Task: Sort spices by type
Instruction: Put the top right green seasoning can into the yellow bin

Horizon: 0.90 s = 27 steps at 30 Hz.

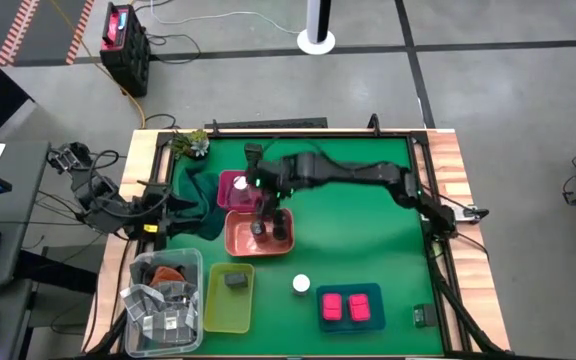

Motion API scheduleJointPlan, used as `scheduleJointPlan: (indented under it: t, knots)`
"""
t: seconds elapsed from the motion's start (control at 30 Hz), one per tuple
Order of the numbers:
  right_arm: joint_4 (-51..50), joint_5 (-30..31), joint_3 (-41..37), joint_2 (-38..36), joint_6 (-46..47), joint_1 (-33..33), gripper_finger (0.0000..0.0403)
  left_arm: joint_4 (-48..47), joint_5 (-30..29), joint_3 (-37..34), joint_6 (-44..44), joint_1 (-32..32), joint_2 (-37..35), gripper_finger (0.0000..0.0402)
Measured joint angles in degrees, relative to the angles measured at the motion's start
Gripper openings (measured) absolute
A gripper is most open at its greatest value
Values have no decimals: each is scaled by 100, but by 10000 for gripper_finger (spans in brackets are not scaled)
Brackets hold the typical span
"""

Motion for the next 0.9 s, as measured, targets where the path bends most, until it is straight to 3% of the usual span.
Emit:
scheduleJointPlan:
  t: [0.2,0.53,0.9]
  knots:
    - [-830,40,-7,12,-50,-851,292,-102,-84,0,-264,137,0,294]
    - [-2049,36,-53,17,613,-2078,292,-225,-83,0,-325,528,0,294]
    - [-1679,-246,-886,28,487,-2260,292,-222,34,0,-310,686,0,294]
